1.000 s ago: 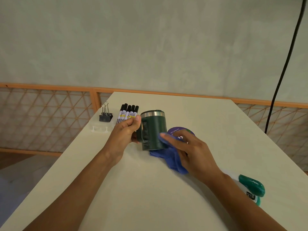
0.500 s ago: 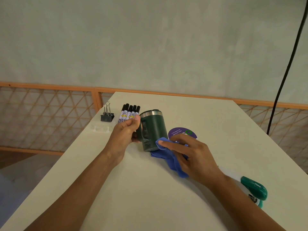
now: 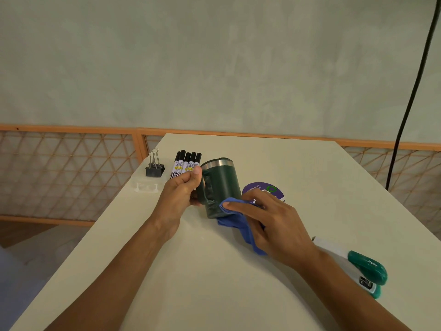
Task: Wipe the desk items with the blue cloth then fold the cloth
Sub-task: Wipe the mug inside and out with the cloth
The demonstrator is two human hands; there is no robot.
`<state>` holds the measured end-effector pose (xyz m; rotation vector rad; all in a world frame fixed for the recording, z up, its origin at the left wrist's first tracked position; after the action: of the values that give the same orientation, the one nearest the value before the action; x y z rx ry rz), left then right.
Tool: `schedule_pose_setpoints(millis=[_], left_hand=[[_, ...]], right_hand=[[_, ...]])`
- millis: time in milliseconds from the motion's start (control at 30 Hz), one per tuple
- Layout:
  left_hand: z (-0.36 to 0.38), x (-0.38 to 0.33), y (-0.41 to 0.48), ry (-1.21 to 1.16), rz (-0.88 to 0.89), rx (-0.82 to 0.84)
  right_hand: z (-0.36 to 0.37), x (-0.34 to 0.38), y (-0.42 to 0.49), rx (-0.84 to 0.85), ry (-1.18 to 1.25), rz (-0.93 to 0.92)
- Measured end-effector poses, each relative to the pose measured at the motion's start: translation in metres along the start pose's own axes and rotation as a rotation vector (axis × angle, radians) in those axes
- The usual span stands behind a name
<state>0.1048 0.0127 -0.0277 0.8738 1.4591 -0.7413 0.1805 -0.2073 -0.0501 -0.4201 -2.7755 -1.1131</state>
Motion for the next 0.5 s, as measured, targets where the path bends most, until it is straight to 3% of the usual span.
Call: schedule_pose_setpoints(millis=[500], left_hand=[[-0.0031,0.0003,-0.0003,0.065,0.003,-0.01]], right_hand=[[0.006,0.0007,-0.0006,-0.006,0.036,0.025]])
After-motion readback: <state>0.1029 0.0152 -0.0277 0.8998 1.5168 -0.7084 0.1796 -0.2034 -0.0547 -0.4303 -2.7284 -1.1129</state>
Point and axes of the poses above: each hand's wrist, its own y-axis towards the middle knuckle, its own z-axis out of the palm, x = y × z, the point moved 3 cm from there along y, towards the middle knuckle, and after that the axes turned 8 degrees about y, right-handed, at the moved point
